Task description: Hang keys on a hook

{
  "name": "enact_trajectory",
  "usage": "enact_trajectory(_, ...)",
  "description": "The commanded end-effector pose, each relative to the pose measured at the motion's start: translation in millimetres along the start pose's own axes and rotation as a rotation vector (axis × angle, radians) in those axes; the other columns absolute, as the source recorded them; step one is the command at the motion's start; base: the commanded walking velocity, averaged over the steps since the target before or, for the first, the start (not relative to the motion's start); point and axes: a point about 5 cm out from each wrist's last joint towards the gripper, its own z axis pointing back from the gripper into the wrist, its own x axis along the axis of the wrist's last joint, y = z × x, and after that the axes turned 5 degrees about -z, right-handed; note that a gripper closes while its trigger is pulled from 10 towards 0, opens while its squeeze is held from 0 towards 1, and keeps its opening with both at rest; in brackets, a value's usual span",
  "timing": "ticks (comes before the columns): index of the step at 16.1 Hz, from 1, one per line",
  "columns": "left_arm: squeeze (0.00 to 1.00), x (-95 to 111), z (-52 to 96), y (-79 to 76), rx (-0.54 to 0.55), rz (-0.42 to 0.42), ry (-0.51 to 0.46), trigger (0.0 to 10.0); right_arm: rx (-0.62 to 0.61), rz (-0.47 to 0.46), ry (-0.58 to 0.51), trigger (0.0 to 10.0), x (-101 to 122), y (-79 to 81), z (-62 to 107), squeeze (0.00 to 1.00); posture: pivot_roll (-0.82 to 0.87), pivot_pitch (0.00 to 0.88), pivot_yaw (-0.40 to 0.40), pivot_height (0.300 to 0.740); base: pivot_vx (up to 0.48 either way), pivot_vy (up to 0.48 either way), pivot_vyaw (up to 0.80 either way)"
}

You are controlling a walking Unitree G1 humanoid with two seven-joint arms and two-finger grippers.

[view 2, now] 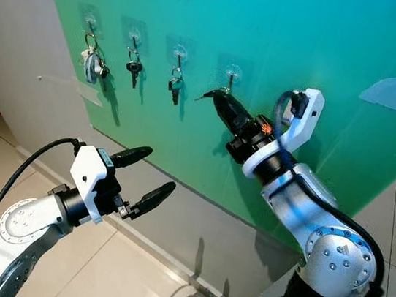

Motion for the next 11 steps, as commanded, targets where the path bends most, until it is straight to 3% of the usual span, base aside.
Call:
enact_trajectory(1, 0.00, 3.1, 0.8, -0.8, -0.005, -0.008, 0.000, 10.0, 0.033, -0.052, 0.025, 10.0, -3.7, 6.5, -0.7, 0.00, -0.08, 0.000, 0.037, 0.740, 0.000, 0.000, 0.00)
enact_trajectory(4, 0.00, 2.9, 2.8, -1.1, -0.004, -0.007, 0.002, 10.0, 0.047, -0.069, 0.090, 10.0, -14.7, 11.1, 1.7, 0.00, -0.08, 0.000, 0.036, 0.740, 0.000, 0.000, 0.00)
enact_trajectory(11, 0.00, 2.8, 3.8, -2.1, -0.011, -0.011, 0.004, 10.0, -0.013, 0.019, 0.034, 10.0, 6.3, 11.2, 0.8, 0.00, -0.08, 0.000, 0.037, 0.740, 0.000, 0.000, 0.00)
